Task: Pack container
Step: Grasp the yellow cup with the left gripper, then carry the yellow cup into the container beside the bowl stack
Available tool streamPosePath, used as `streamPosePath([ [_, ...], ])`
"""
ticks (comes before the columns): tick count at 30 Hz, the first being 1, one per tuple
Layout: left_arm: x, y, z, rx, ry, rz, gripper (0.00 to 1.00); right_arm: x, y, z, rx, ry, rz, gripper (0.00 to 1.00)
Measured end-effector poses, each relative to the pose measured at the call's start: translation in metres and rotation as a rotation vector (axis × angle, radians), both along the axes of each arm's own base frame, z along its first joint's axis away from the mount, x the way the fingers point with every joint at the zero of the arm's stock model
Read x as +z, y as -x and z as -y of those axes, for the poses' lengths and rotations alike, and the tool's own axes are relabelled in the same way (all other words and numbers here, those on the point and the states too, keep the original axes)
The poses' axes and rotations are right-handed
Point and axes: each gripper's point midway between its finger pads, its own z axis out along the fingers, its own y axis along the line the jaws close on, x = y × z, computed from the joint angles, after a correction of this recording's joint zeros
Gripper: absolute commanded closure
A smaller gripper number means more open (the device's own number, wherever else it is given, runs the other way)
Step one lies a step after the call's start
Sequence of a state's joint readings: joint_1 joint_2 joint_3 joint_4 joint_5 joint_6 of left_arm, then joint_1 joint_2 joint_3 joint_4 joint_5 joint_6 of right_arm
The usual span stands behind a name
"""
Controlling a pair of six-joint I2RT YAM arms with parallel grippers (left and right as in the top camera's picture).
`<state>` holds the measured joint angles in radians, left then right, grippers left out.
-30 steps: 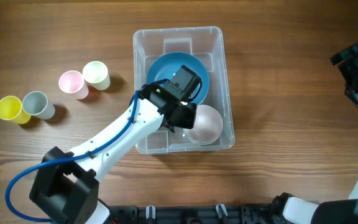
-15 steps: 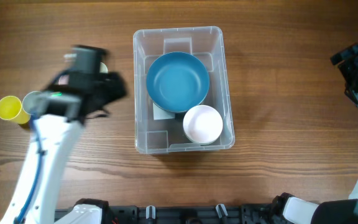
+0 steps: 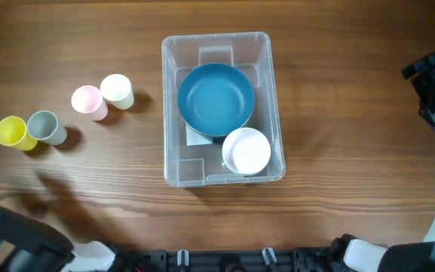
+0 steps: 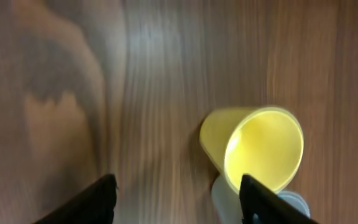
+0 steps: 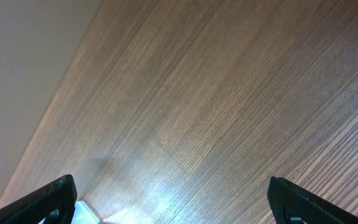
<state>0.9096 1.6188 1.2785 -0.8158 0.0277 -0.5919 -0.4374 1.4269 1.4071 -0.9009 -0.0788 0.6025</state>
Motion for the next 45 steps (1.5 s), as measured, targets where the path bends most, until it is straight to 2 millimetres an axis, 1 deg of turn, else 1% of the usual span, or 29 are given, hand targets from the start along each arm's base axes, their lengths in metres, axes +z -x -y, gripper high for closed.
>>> streamPosePath([
  [2, -0.012, -0.013, -0.009, -0.022, 0.002, 0.027, 0.41, 0.0, 0.0, 0.0, 0.0, 0.0, 0.0, 0.0],
  [4, -0.023, -0.022, -0.009, -0.05, 0.018, 0.033, 0.42, 0.0, 0.0, 0.0, 0.0, 0.0, 0.0, 0.0],
  [7, -0.04, -0.037, -0.007, -0.108, 0.035, 0.034, 0.47, 0.0, 0.0, 0.0, 0.0, 0.0, 0.0, 0.0],
  [9, -0.049, -0.044, -0.002, -0.144, 0.047, 0.024, 0.62, 0.0, 0.0, 0.0, 0.0, 0.0, 0.0, 0.0],
  [10, -0.055, -0.049, 0.003, -0.173, 0.056, 0.014, 0.72, 0.0, 0.0, 0.0, 0.0, 0.0, 0.0, 0.0],
  [11, -0.059, -0.052, 0.006, -0.187, 0.065, 0.01, 0.8, 0.0, 0.0, 0.0, 0.0, 0.0, 0.0, 0.0],
  [14, -0.065, -0.056, 0.012, -0.214, 0.076, 0.002, 0.94, 0.0, 0.0, 0.0, 0.0, 0.0, 0.0, 0.0],
  [15, -0.064, -0.056, 0.011, -0.215, 0.076, 0.003, 0.96, 0.0, 0.0, 0.0, 0.0, 0.0, 0.0, 0.0],
  [19, -0.065, -0.053, 0.009, -0.207, 0.077, -0.001, 0.96, 0.0, 0.0, 0.0, 0.0, 0.0, 0.0, 0.0],
  [21, -0.066, -0.048, 0.007, -0.195, 0.08, -0.011, 0.96, 0.0, 0.0, 0.0, 0.0, 0.0, 0.0, 0.01],
  [23, -0.065, -0.037, 0.002, -0.169, 0.074, -0.039, 0.96, 0.0, 0.0, 0.0, 0.0, 0.0, 0.0, 0.0],
  [26, -0.05, -0.023, -0.004, -0.132, 0.045, -0.048, 0.96, 0.0, 0.0, 0.0, 0.0, 0.0, 0.0, 0.0],
  [27, -0.033, -0.018, -0.005, -0.115, 0.025, -0.036, 0.96, 0.0, 0.0, 0.0, 0.0, 0.0, 0.0, 0.0],
  [28, -0.015, -0.018, -0.005, -0.111, -0.005, -0.008, 0.96, 0.0, 0.0, 0.0, 0.0, 0.0, 0.0, 0.0],
  [29, 0.002, -0.021, -0.004, -0.114, -0.028, 0.023, 0.96, 0.0, 0.0, 0.0, 0.0, 0.0, 0.0, 0.01],
  [30, 0.027, -0.026, 0.001, -0.128, -0.058, 0.075, 0.96, 0.0, 0.0, 0.0, 0.0, 0.0, 0.0, 0.0],
  [31, 0.062, -0.035, 0.014, -0.165, -0.098, 0.151, 0.96, 0.0, 0.0, 0.0, 0.0, 0.0, 0.0, 0.0],
  [32, 0.085, -0.043, 0.026, -0.203, -0.128, 0.201, 0.96, 0.0, 0.0, 0.0, 0.0, 0.0, 0.0, 0.0],
  [33, 0.113, -0.052, 0.047, -0.263, -0.159, 0.265, 0.96, 0.0, 0.0, 0.0, 0.0, 0.0, 0.0, 0.0],
  [34, 0.134, -0.06, 0.072, -0.331, -0.177, 0.308, 0.96, 0.0, 0.0, 0.0, 0.0, 0.0, 0.0, 0.0],
  [35, 0.151, -0.068, 0.105, -0.423, -0.18, 0.343, 0.96, 0.0, 0.0, 0.0, 0.0, 0.0, 0.0, 0.0],
  [36, 0.161, -0.074, 0.141, -0.527, -0.174, 0.369, 0.96, 0.0, 0.0, 0.0, 0.0, 0.0, 0.0, 0.0],
  [37, 0.166, -0.078, 0.167, -0.607, -0.159, 0.388, 0.96, 0.0, 0.0, 0.0, 0.0, 0.0, 0.0, 0.0],
  [38, 0.167, -0.081, 0.208, -0.729, -0.137, 0.382, 0.96, 0.0, 0.0, 0.0, 0.0, 0.0, 0.0, 0.0],
  [39, 0.164, -0.083, 0.239, -0.828, -0.11, 0.369, 0.96, 0.0, 0.0, 0.0, 0.0, 0.0, -0.001, 0.0],
  [40, 0.16, -0.084, 0.265, -0.909, -0.088, 0.359, 0.96, 0.0, 0.0, 0.0, 0.0, 0.001, 0.001, 0.0],
  [41, 0.153, -0.084, 0.297, -1.011, -0.061, 0.337, 0.96, 0.0, 0.0, 0.0, 0.0, 0.0, 0.001, 0.01],
  [43, 0.136, -0.079, 0.354, -1.195, -0.021, 0.268, 0.96, 0.0, 0.0, 0.0, 0.0, 0.0, 0.0, 0.0],
  [45, 0.115, -0.066, 0.4, -1.35, 0.008, 0.176, 0.96, 0.0, 0.0, 0.0, 0.0, 0.0, 0.0, 0.0],
])
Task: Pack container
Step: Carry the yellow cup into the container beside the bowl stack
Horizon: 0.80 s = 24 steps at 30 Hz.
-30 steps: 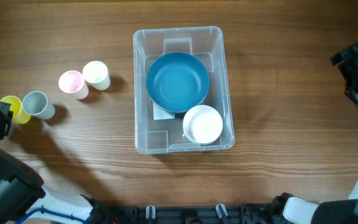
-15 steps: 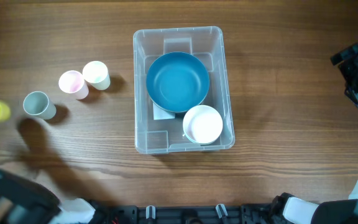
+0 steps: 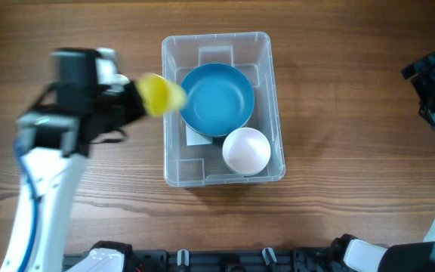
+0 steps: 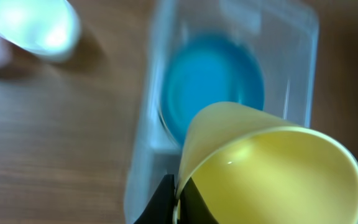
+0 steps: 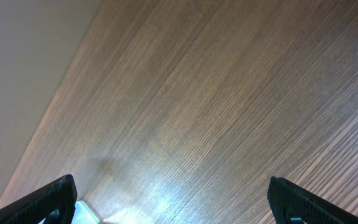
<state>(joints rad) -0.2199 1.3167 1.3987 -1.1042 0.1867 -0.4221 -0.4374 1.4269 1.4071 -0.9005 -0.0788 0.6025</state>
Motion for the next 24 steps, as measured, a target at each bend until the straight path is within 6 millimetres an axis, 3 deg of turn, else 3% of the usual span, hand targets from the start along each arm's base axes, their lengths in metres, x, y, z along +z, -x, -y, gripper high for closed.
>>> streamPosePath([
  [3, -0.02, 0.014, 0.033, -0.115, -0.065, -0.065, 0.96, 0.0, 0.0, 0.0, 0.0, 0.0, 0.0, 0.0],
  [4, -0.04, 0.026, 0.052, -0.19, -0.146, -0.125, 0.96, 0.0, 0.0, 0.0, 0.0, 0.0, 0.0, 0.0],
  [7, -0.068, 0.038, 0.063, -0.248, -0.269, -0.205, 0.96, 0.0, 0.0, 0.0, 0.0, 0.0, -0.001, 0.0],
  [11, -0.095, 0.038, 0.069, -0.278, -0.364, -0.264, 0.96, 0.0, 0.0, 0.0, 0.0, 0.0, 0.0, 0.0],
  [19, -0.137, 0.033, 0.06, -0.243, -0.416, -0.262, 0.96, 0.0, 0.0, 0.0, 0.0, 0.0, 0.0, 0.0],
  [22, -0.149, 0.028, 0.063, -0.245, -0.405, -0.236, 0.91, 0.0, 0.0, 0.0, 0.0, 0.0, 0.0, 0.0],
  [24, -0.152, 0.027, 0.064, -0.25, -0.402, -0.226, 0.8, 0.0, 0.0, 0.0, 0.0, 0.0, 0.0, 0.0],
])
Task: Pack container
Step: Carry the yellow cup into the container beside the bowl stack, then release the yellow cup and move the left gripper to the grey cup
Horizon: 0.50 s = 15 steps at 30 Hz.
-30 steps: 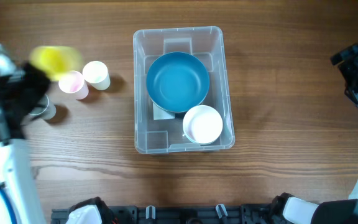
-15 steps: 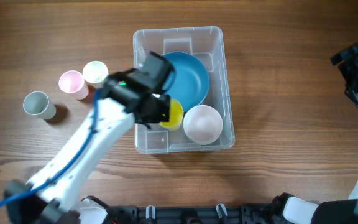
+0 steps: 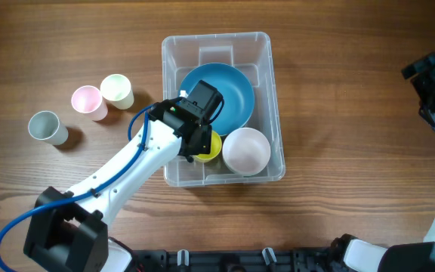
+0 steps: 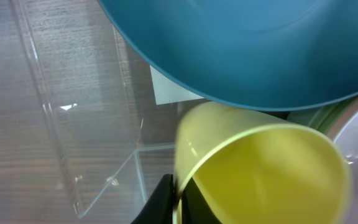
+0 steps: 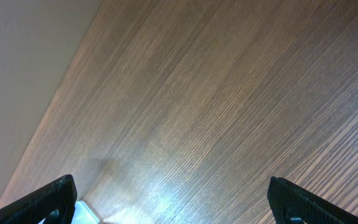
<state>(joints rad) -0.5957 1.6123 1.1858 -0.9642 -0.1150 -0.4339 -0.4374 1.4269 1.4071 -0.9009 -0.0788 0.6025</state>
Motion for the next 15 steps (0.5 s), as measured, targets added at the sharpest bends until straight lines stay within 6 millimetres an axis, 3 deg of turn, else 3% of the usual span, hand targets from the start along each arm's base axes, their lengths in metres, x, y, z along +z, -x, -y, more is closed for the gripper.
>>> streamPosePath([
  [2, -0.001, 0.0, 0.0, -0.005, 0.0, 0.001, 0.72, 0.0, 0.0, 0.0, 0.0, 0.0, 0.0, 0.0],
  [4, -0.001, 0.0, -0.001, -0.003, -0.002, -0.003, 0.53, 0.0, 0.0, 0.0, 0.0, 0.0, 0.0, 0.0],
  [8, 0.008, 0.01, -0.016, 0.015, -0.036, -0.058, 0.36, 0.0, 0.0, 0.0, 0.0, 0.0, 0.0, 0.0],
  [10, 0.037, 0.002, -0.026, 0.057, -0.013, -0.02, 0.25, 0.0, 0.0, 0.0, 0.0, 0.0, 0.0, 0.0],
  [12, 0.079, -0.013, -0.044, 0.122, 0.021, 0.085, 0.2, 0.0, 0.0, 0.0, 0.0, 0.0, 0.0, 0.0],
  [13, 0.117, -0.025, -0.069, 0.206, 0.046, 0.203, 0.2, 0.0, 0.0, 0.0, 0.0, 0.0, 0.0, 0.0],
  [15, 0.154, -0.031, -0.111, 0.338, 0.06, 0.329, 0.21, 0.0, 0.0, 0.0, 0.0, 0.0, 0.0, 0.0],
])
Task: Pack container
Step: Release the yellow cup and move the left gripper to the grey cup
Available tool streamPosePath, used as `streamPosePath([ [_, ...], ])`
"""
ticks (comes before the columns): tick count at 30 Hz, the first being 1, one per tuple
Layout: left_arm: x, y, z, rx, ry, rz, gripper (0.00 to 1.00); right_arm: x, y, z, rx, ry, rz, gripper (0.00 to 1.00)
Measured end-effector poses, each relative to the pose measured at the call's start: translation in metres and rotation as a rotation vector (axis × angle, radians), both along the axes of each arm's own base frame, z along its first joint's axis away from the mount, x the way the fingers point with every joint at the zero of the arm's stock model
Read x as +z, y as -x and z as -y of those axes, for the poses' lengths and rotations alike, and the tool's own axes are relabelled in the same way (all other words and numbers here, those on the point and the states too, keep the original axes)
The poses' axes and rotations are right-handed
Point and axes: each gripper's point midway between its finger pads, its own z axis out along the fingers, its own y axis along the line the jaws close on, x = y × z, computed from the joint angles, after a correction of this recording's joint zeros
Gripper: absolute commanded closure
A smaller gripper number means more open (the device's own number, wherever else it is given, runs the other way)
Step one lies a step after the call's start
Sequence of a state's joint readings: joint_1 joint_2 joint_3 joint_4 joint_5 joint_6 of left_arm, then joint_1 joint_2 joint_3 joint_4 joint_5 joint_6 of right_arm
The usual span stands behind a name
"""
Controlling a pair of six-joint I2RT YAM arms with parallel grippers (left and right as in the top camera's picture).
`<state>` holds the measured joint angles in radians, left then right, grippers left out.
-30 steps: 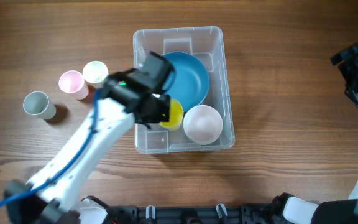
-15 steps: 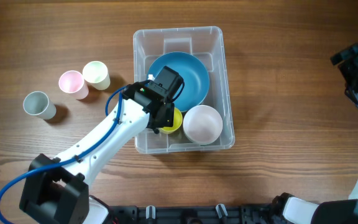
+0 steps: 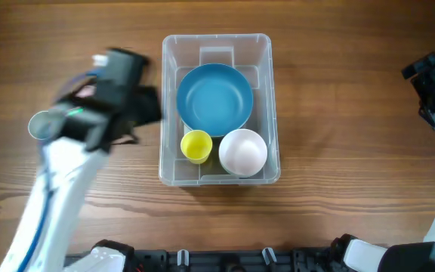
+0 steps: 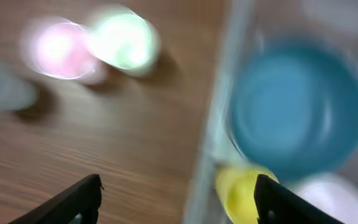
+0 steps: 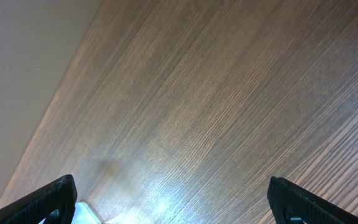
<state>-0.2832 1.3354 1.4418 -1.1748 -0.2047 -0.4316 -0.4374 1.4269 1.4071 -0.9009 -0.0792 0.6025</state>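
The clear container stands mid-table, holding a blue bowl, a white bowl and an upright yellow cup. My left gripper is open and empty, blurred with motion, over the table just left of the container. Below it the left wrist view shows a pink cup, a cream cup and a grey cup; overhead, the arm hides the first two and only the grey cup shows. My right gripper is open over bare wood at the far right.
Wooden table all round. The right arm stays near the right edge, well away from the container.
My left gripper has let go of the yellow cup, which now stands in the container's front left. The gripper has moved out to the left of the container, open. The right arm is unchanged.
The yellow cup first stood beside the grey cup at the far left, with my left gripper open near it. Then the gripper held it by the container's left wall, then low inside the container. Now it stands there alone and the gripper is outside.
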Motion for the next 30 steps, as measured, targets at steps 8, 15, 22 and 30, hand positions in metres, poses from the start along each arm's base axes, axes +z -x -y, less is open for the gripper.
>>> streamPosePath([
  [8, 0.005, 0.028, -0.19, 0.714, 0.092, 0.039, 0.23, 0.0, 0.0, 0.0, 0.0, 0.001, 0.001, 0.0],
  [15, -0.088, 0.019, -0.248, 0.91, 0.233, -0.199, 0.28, 0.0, 0.0, 0.0, 0.0, 0.0, 0.0, 0.0],
  [22, -0.182, 0.011, -0.249, 0.913, 0.296, -0.445, 0.67, 0.0, 0.0, 0.0, 0.0, 0.0, 0.0, 0.0],
  [30, -0.197, 0.016, -0.244, 0.909, 0.311, -0.507, 0.96, 0.0, 0.0, 0.0, 0.0, 0.0, 0.0, 0.0],
])
